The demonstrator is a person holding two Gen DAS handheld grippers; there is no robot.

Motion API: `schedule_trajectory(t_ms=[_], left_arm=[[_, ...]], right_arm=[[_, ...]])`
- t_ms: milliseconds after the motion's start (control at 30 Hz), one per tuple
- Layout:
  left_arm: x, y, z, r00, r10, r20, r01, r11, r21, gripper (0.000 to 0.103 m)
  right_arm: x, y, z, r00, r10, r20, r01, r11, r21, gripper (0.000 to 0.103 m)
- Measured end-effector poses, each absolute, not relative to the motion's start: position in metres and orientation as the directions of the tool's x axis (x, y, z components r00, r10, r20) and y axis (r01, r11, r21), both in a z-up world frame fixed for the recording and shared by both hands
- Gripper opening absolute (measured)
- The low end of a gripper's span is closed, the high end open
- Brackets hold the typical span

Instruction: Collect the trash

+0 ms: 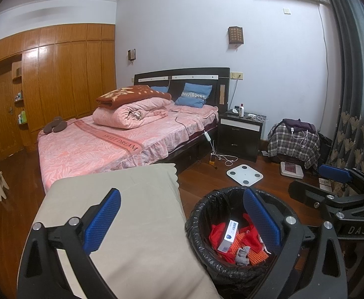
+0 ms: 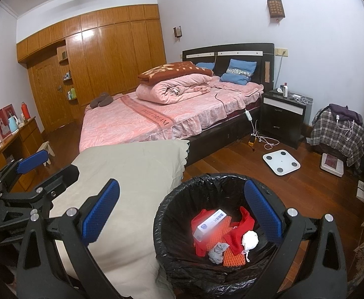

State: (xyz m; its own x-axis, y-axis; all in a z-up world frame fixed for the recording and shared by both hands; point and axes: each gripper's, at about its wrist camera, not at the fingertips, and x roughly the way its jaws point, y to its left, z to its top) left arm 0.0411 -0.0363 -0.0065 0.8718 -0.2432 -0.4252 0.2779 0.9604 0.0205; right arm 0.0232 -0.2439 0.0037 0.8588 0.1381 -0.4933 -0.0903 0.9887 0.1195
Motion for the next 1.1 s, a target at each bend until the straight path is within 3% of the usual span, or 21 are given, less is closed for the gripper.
schedule_trajectory(t_ms=[1100], left_arm=[[0.0410,-0.0342,-0.0047,0.870,-0.242,-0.430,0.277,0.961,0.020,0.097]], right_arm=[[0.0244,-0.2385,0.0062,0.858,0.140,-0.495,-0.092,0.988,0.121,0.097]])
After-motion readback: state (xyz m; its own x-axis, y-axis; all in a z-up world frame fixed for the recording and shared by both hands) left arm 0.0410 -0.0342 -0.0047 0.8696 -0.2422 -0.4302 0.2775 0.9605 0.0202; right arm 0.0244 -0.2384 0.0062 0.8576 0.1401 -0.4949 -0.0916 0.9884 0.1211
